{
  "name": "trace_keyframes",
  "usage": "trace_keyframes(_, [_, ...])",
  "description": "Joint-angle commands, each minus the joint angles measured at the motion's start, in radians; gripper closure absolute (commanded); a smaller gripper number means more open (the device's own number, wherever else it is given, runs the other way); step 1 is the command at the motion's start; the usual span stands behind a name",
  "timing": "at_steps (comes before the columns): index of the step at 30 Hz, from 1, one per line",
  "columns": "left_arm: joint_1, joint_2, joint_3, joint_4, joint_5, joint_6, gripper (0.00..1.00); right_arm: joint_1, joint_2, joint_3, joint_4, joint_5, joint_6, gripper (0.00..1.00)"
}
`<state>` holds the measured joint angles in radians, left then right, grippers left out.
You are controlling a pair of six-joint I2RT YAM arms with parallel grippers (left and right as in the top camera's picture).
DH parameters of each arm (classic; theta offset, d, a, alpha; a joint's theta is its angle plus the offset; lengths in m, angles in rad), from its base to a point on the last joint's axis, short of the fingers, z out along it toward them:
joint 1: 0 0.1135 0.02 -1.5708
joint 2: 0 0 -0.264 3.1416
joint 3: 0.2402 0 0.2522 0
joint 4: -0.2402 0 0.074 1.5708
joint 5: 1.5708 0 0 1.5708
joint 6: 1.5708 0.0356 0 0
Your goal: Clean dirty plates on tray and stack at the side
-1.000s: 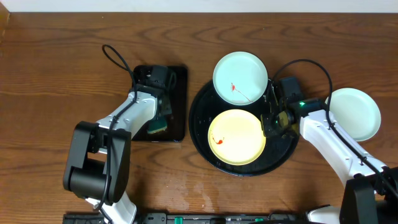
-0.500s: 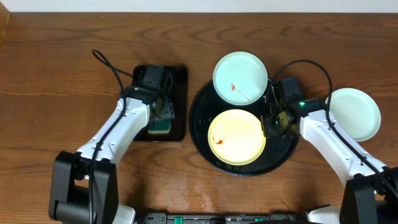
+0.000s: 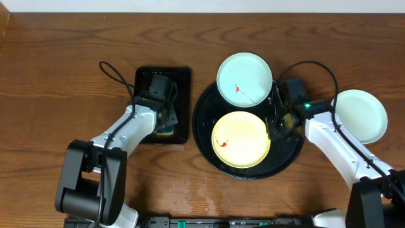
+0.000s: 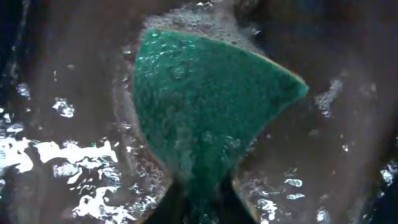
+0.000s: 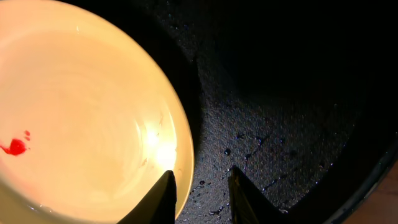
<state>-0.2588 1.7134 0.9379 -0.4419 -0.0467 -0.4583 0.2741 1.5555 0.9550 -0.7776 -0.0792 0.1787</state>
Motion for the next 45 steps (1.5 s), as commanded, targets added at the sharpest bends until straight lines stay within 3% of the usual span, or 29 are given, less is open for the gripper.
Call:
trace_keyframes(1, [0.001, 0.024, -0.015, -0.005, 0.01, 0.026, 0.92, 0.002, -0.011, 0.01, 0.001, -0.008, 0.011, 0.73])
trace_keyframes(10, [0.0, -0.07, 0.119, -0.208, 0.025, 0.077, 0.92, 0.003, -0.011, -0.011, 0.058, -0.001, -0.017, 0.68])
trace_keyframes(21, [-0.037, -0.312, 0.158, -0.297, 0.306, 0.08, 0.93, 0.003, -0.011, -0.175, 0.248, -0.171, -0.068, 0.67])
trace_keyframes(24, [-0.095, -0.319, 0.157, -0.309, 0.305, 0.08, 0.92, 0.002, -0.011, -0.214, 0.275, -0.098, -0.031, 0.78])
trace_keyframes(30, [-0.211, -0.288, 0.156, -0.295, 0.29, 0.042, 0.93, 0.002, -0.011, -0.224, 0.291, -0.035, 0.037, 0.99])
trace_keyframes(45, [-0.445, -0.039, 0.154, -0.052, 0.29, -0.2, 0.92, 0.002, -0.011, -0.225, 0.303, -0.007, 0.054, 0.99])
